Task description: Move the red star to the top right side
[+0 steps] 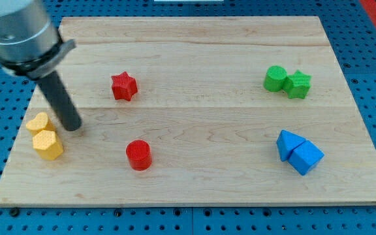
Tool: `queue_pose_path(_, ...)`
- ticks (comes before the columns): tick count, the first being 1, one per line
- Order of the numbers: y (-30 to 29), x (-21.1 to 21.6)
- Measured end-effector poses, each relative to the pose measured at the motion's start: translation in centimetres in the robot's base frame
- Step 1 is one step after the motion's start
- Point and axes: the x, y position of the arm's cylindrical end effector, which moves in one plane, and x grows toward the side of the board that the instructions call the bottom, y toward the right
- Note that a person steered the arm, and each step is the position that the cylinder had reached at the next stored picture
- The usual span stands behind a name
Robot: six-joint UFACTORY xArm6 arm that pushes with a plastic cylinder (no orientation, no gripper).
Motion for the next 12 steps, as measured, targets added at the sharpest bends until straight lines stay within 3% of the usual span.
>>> queue_pose_path(2,10.5,-9.0)
queue_pose_path(3,10.2,-4.2)
queue_pose_path(4,6.6,-2.0)
queue_pose_path(5,3.9,-8.4)
queue_pose_path(6,12.8,-12.5)
queue_pose_path(7,17.1,-15.7)
queue_pose_path(8,14.7,-8.7)
queue_pose_path(9,7.6,-11.0)
queue_pose_path(11,21.8,-19.5)
queue_pose_path(12,24.4,-19.8)
